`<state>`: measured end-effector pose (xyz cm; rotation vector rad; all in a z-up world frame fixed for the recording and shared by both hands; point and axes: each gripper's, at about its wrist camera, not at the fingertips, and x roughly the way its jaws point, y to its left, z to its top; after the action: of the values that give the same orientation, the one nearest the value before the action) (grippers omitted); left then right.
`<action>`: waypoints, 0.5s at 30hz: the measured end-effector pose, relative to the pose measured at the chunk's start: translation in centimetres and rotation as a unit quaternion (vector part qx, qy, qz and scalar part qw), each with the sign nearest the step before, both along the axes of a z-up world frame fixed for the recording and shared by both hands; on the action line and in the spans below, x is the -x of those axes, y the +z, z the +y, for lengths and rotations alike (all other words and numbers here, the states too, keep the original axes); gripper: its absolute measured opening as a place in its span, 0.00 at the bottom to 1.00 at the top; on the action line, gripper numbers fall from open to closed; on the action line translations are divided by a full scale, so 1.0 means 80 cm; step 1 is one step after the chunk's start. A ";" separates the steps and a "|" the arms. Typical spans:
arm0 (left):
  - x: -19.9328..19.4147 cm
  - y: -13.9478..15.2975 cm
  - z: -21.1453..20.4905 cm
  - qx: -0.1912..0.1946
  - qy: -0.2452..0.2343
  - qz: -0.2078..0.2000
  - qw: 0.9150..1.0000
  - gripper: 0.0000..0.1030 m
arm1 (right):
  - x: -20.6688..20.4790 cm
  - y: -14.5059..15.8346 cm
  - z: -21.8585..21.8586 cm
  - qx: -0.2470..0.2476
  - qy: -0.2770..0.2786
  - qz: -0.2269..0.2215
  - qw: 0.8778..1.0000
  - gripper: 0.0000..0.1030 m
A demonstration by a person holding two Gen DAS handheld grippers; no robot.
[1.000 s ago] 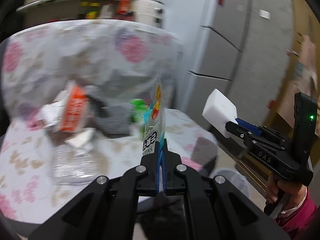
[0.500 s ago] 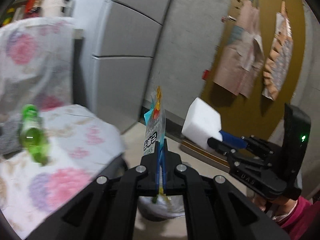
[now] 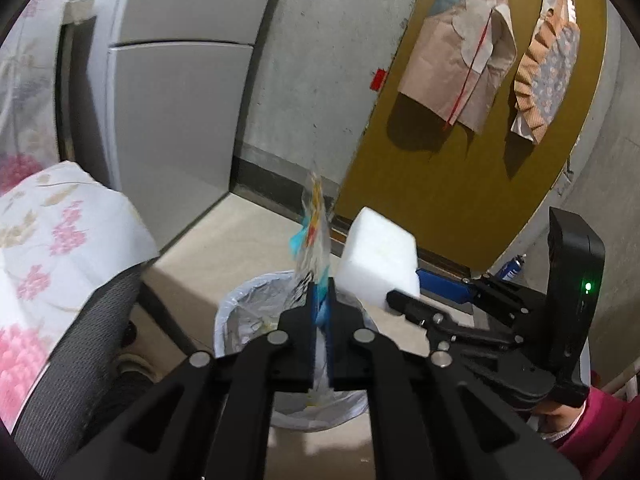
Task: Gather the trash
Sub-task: 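Carry wrapper and sponge to the bin and release both into it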
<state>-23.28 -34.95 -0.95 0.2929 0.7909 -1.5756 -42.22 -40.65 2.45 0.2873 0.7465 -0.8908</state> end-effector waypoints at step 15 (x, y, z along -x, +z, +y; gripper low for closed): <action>-0.054 0.021 0.050 0.000 0.105 -0.039 0.994 0.41 | 0.007 0.074 0.007 0.055 -0.038 -0.071 0.995 0.53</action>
<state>-18.98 -30.92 0.71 0.2592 0.7364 -1.3585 -42.76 -40.10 8.39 0.2790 0.5563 -0.9689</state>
